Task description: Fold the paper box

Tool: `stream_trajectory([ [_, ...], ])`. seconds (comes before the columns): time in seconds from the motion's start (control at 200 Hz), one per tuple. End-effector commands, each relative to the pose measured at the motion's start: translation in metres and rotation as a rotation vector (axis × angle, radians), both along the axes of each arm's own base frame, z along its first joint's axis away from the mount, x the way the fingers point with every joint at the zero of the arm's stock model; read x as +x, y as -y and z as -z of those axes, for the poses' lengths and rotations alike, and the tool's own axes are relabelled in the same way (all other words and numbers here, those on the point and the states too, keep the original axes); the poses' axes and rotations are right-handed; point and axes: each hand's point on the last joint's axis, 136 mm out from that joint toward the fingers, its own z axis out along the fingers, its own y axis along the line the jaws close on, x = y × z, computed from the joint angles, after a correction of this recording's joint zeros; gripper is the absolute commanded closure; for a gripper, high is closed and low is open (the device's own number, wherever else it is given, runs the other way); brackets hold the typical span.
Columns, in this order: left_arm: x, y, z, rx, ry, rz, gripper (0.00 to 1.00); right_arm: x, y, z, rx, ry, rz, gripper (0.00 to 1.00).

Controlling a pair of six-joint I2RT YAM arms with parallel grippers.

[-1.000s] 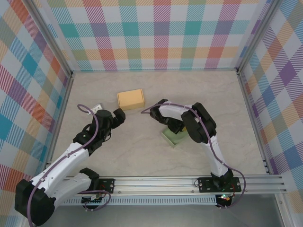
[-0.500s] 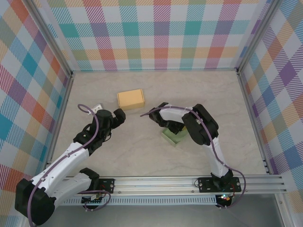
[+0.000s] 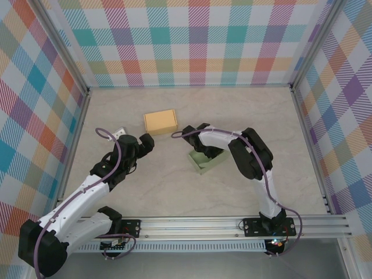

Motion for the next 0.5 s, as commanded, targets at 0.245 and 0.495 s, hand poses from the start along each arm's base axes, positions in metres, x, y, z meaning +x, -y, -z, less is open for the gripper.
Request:
stream_trajectory([
  [0.245,0.004,-0.002,-0.005,-0.003,0.008,-0.003,0.0,-0.018,-0.014,-0.015,0.104,-0.053,0.013,0.39],
  [0.495,0.004,-0.001,-0.003,0.005,0.0,0.002,0.0,-0.024,-0.021,-0.049,0.128,-0.029,-0.008,0.28],
])
